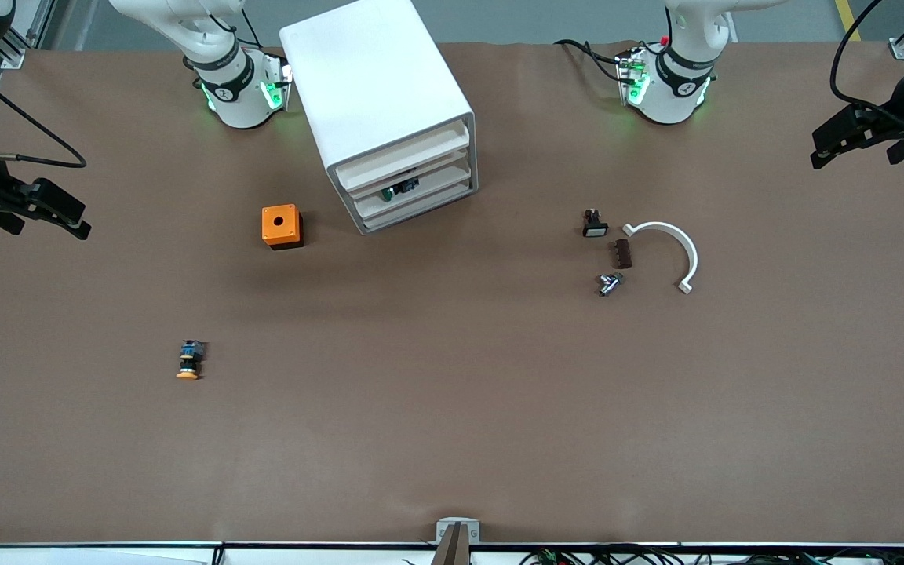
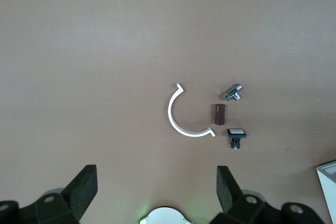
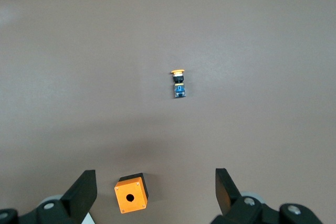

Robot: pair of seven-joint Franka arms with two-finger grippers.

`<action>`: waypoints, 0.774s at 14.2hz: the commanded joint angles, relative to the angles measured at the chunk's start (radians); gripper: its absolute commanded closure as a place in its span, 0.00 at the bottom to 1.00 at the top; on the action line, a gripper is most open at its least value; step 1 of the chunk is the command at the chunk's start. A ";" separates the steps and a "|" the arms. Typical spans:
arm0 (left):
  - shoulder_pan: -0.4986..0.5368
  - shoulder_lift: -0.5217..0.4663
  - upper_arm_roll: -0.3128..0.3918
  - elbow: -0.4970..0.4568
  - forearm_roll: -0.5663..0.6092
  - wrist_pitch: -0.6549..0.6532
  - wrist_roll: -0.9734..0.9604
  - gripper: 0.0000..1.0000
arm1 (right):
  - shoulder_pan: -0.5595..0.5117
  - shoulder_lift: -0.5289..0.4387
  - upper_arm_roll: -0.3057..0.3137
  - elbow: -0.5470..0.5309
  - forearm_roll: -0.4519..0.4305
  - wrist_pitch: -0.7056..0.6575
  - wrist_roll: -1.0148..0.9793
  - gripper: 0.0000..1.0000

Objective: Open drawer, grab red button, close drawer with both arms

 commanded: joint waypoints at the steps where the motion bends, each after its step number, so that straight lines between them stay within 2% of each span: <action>1: 0.007 0.032 -0.005 0.042 0.019 -0.023 0.004 0.00 | -0.016 -0.028 0.014 -0.022 0.007 -0.002 0.006 0.00; 4: 0.009 0.068 -0.007 0.076 0.021 -0.023 0.013 0.00 | -0.014 -0.028 0.014 -0.022 0.007 -0.002 0.006 0.00; 11: -0.008 0.182 -0.016 0.080 0.008 0.015 -0.017 0.00 | -0.016 -0.028 0.014 -0.022 0.007 -0.002 0.006 0.00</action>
